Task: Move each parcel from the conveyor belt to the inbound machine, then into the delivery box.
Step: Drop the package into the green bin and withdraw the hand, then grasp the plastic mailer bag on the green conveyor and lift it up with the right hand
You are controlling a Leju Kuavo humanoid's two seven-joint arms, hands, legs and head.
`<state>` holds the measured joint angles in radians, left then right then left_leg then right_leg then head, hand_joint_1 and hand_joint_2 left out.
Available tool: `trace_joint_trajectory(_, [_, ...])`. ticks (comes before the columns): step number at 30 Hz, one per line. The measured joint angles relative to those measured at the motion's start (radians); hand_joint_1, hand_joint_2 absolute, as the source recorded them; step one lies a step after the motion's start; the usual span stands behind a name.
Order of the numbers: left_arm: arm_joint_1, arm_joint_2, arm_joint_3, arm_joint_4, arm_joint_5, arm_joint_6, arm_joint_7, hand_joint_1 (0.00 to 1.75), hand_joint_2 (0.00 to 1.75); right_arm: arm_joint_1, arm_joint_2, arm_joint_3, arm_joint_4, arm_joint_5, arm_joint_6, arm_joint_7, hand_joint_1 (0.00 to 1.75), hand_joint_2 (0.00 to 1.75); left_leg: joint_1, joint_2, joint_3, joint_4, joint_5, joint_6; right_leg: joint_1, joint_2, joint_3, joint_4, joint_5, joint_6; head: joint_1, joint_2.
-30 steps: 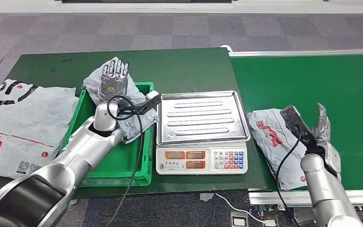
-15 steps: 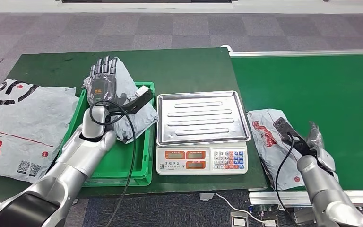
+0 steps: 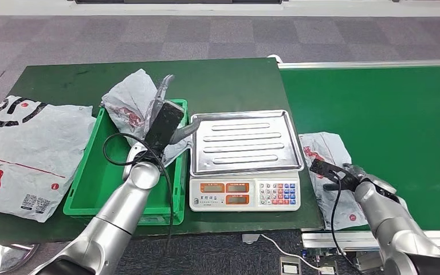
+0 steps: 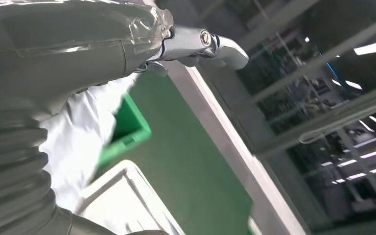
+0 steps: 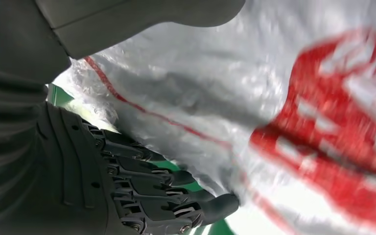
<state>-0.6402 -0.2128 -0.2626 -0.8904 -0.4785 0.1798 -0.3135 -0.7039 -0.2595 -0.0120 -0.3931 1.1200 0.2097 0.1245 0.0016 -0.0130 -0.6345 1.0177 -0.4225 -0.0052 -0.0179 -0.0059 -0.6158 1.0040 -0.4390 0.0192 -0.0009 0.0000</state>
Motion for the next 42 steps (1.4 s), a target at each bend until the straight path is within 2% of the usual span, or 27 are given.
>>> trace_joint_trajectory(3, [-0.024,-0.034,-0.029,0.011,0.033,-0.004,0.001,0.0,1.75,-0.021,0.006,0.033,0.018,0.001,0.071,-0.008,0.0,1.75,0.0,0.0,0.0,0.0,0.0,0.0,0.0,0.0,0.0,0.0,0.0,0.0,0.0,0.0])
trace_joint_trajectory(7, [-0.053,-0.063,-0.055,0.027,0.053,-0.01,0.006,0.0,1.75,-0.034,0.007,0.054,0.028,-0.001,0.099,-0.019,0.0,1.75,0.0,0.001,0.0,0.0,0.0,0.0,0.0,0.001,0.0,0.0,0.0,0.0,0.0,0.0])
trace_joint_trajectory(21, [-0.074,-0.075,-0.073,0.056,0.063,-0.011,0.006,0.0,1.75,-0.046,0.007,0.073,0.048,-0.004,0.104,-0.022,0.0,1.75,0.0,0.001,0.001,0.0,0.0,0.0,0.0,0.001,0.0,0.0,0.0,0.0,0.0,0.0])
trace_joint_trajectory(25, [-0.074,-0.075,-0.073,0.057,0.063,-0.011,0.006,0.0,1.75,-0.046,0.007,0.073,0.048,-0.004,0.104,-0.022,1.75,1.75,0.0,0.001,0.001,0.0,0.0,0.0,0.0,0.001,0.0,0.0,0.0,0.0,0.0,0.0])
trace_joint_trajectory(31, [-0.08,-0.08,-0.078,0.062,0.075,-0.018,0.003,0.0,1.75,-0.052,0.0,0.073,0.048,-0.011,0.11,-0.058,1.75,1.75,0.0,0.002,0.001,0.0,0.0,0.0,0.0,0.002,0.0,0.0,0.0,0.0,0.0,0.0])
trace_joint_trajectory(37, [-0.111,-0.088,-0.09,0.083,0.104,-0.034,-0.011,0.0,1.75,-0.045,-0.036,0.074,0.048,-0.036,0.102,-0.102,1.75,1.75,0.0,0.001,0.001,0.0,0.0,0.0,0.0,0.001,0.0,0.0,0.0,0.0,0.0,0.0])
trace_joint_trajectory(42, [-0.128,-0.083,-0.104,0.095,0.115,-0.016,-0.012,0.0,1.75,-0.007,-0.073,0.088,-0.013,-0.093,-0.003,-0.177,1.75,1.75,0.0,-0.001,-0.001,0.0,0.0,0.0,0.0,-0.001,0.0,0.0,0.0,0.0,0.0,0.0])
